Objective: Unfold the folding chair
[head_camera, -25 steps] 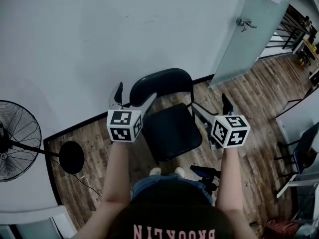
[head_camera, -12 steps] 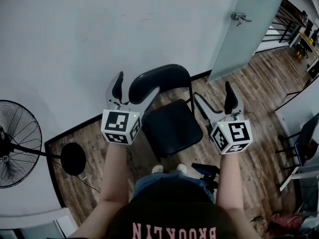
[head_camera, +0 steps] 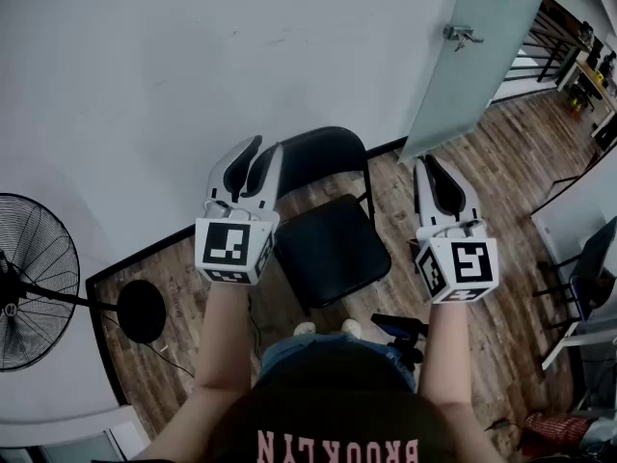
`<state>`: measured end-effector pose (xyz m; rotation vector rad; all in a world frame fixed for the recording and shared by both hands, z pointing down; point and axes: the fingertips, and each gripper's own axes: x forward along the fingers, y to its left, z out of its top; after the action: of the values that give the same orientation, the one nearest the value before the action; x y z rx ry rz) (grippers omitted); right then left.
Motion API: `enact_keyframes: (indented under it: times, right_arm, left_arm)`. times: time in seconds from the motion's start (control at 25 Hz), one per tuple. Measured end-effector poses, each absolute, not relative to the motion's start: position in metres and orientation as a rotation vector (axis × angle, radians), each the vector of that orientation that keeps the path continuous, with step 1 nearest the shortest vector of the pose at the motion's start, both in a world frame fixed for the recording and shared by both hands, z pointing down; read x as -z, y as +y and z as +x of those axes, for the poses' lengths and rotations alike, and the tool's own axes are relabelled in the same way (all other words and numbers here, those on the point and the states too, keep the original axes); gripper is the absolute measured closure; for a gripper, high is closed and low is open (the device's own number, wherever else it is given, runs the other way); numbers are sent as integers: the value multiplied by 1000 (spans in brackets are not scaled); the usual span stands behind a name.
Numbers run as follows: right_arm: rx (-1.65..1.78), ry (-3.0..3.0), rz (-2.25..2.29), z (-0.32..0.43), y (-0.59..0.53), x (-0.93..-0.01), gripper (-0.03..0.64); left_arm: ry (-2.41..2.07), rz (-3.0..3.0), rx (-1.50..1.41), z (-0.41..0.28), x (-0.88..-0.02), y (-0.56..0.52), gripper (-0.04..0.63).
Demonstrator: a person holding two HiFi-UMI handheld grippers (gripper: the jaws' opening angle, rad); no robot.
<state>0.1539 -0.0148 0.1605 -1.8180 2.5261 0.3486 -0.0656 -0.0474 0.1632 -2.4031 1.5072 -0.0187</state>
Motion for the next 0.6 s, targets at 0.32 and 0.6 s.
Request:
enact_keyframes:
  times: [0.32, 0.6]
  right_arm:
    - [-463, 2575, -1760, 137, -17, -145, 614]
    - [-543, 2551, -1756, 133, -22, -142, 614]
  left_arm:
    - [1503, -2377, 4, -68, -157, -51, 595]
    - [1482, -2367, -6, -68, -154, -60, 594]
